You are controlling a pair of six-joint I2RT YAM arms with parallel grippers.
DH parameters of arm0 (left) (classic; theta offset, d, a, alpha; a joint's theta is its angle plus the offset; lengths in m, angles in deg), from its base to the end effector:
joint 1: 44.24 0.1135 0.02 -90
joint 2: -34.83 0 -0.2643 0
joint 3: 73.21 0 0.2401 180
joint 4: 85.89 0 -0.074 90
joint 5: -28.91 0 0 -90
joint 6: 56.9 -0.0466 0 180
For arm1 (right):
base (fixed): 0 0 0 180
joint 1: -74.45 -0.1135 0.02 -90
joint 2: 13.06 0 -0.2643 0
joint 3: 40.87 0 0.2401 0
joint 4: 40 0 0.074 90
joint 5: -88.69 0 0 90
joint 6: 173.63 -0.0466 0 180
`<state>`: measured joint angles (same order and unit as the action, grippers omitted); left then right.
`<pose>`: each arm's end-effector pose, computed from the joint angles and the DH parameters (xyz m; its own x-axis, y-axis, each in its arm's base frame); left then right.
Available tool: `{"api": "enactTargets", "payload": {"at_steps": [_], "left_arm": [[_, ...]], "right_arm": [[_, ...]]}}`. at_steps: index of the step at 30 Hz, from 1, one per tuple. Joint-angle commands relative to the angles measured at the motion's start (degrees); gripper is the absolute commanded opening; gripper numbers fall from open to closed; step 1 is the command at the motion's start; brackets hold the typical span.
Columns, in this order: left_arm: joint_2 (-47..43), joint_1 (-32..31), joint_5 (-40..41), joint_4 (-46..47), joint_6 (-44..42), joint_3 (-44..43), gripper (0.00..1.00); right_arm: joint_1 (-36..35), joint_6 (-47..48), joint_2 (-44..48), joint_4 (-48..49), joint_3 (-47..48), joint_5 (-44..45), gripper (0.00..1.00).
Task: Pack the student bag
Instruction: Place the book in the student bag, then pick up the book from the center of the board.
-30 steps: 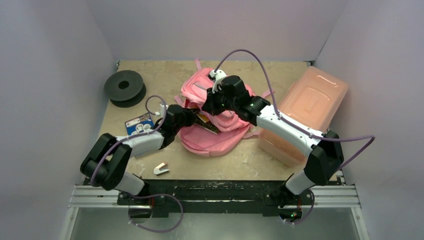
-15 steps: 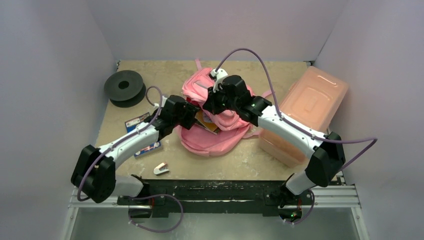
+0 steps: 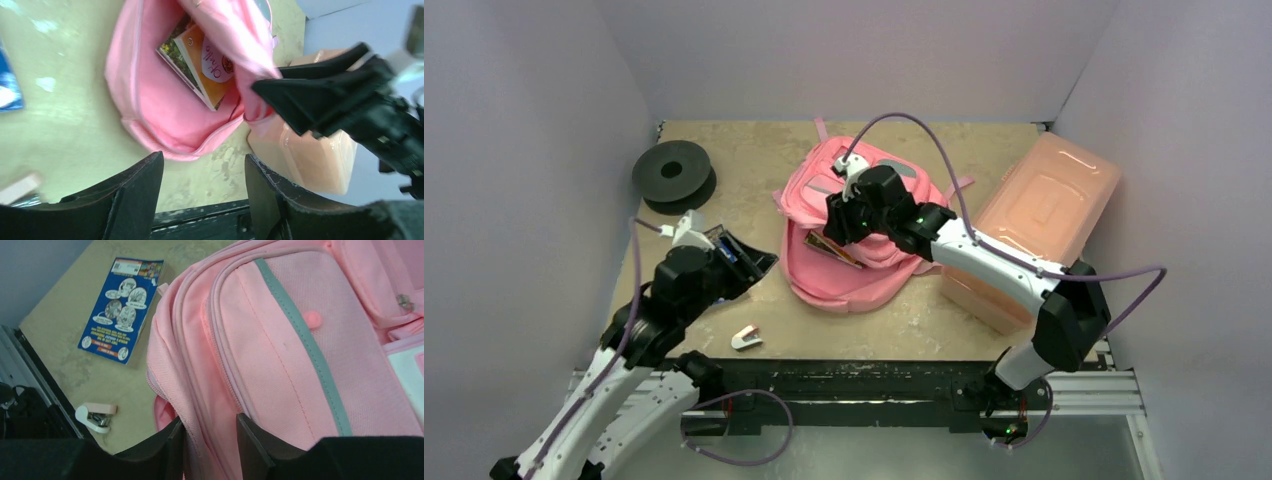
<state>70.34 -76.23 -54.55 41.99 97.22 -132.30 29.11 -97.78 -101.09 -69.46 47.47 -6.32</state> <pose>0.1136 -0.0647 0.3056 -0.5741 -0.6953 -0.4324 -0.1719 0.6187 -0.7666 0.2475 0.2562 0.3203 -0.5183 -0.1780 -0.8365 -0.6554 0.7111 0.2547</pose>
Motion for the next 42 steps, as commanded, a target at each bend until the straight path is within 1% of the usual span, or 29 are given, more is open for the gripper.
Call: {"api": "enactTargets", "payload": {"at_steps": [1, 3, 4, 5, 7, 10, 11, 13, 15, 19, 23, 25, 26, 27, 31, 34, 36, 38, 41, 42], "left_arm": [[-9.6, 0.2, 7.5, -17.0, -12.4, -5.5, 0.60], [-13.3, 0.2, 11.7, -22.3, -13.0, -7.2, 0.70], [-14.8, 0.2, 13.4, -24.3, -13.4, -8.0, 0.73], [-15.9, 0.2, 14.8, -26.0, -13.9, -8.9, 0.75], [-17.5, 0.2, 16.7, -28.6, -15.3, -10.8, 0.84], [-18.0, 0.2, 18.6, -32.3, -16.4, -14.1, 0.86], [-18.0, 0.2, 19.0, -33.0, -16.6, -15.1, 0.86], [-18.0, 0.2, 19.4, -33.8, -16.8, -16.3, 0.86], [-18.4, 0.2, 19.3, -33.8, -16.9, -16.6, 0.86], [-19.1, 0.2, 17.2, -34.1, -16.4, -16.7, 0.86], [-20.0, 0.2, 15.3, -35.4, -15.4, -16.5, 0.86], [-20.5, 0.2, 14.8, -35.8, -15.2, -16.4, 0.86], [-20.9, 0.2, 14.8, -36.2, -15.1, -16.3, 0.86], [-21.2, 0.2, 14.9, -36.4, -14.9, -16.3, 0.86], [-21.8, 0.2, 14.7, -37.1, -14.7, -16.1, 0.86], [-22.1, 0.2, 14.6, -37.3, -14.8, -16.0, 0.86], [-22.1, 0.2, 14.5, -37.6, -14.8, -16.1, 0.86], [-22.1, 0.2, 14.5, -37.7, -14.9, -16.0, 0.86], [-22.0, 0.2, 14.8, -37.6, -15.0, -15.4, 0.86], [-21.8, 0.2, 15.0, -37.5, -14.9, -15.0, 0.86]], "right_arm": [[-6.9, 0.2, -3.9, 2.1, -1.2, 4.6, 0.51], [-11.3, 0.9, -6.6, -0.2, 1.8, 9.0, 0.59], [-12.8, 1.0, -7.6, -1.1, 3.4, 10.8, 0.63], [-14.1, 0.9, -8.4, -1.5, 5.1, 12.4, 0.66], [-15.9, 0.3, -8.8, -1.1, 7.8, 15.4, 0.74], [-17.4, -3.1, -9.5, 3.5, 9.9, 16.1, 0.82], [-17.6, -4.9, -10.7, 5.5, 10.3, 15.0, 0.86], [-17.6, -9.8, -14.0, 10.2, 11.7, 11.2, 0.91], [-17.6, -15.4, -19.4, 10.8, 16.1, 7.9, 0.93], [-17.4, -25.9, -30.4, 8.9, 26.0, 1.3, 0.93], [-17.4, -30.7, -38.5, 9.4, 32.9, -0.1, 0.91], [-17.3, -31.6, -42.2, 8.7, 35.3, 0.4, 0.89], [-17.3, -31.8, -44.3, 8.5, 36.2, 0.9, 0.88], [-17.3, -32.0, -45.8, 8.2, 37.1, 1.5, 0.83], [-17.6, -32.4, -50.8, 7.0, 38.2, 4.8, 0.73], [-17.6, -32.1, -52.6, 7.6, 35.7, 9.9, 0.59], [-17.6, -31.9, -53.1, 8.1, 33.7, 12.0, 0.44], [-17.6, -32.0, -52.4, 10.6, 30.9, 10.8, 0.25], [-17.3, -31.1, -49.9, 13.5, 28.5, 10.4, 0.00], [-17.2, -30.4, -49.1, 13.6, 28.5, 10.8, 0.00]]}}
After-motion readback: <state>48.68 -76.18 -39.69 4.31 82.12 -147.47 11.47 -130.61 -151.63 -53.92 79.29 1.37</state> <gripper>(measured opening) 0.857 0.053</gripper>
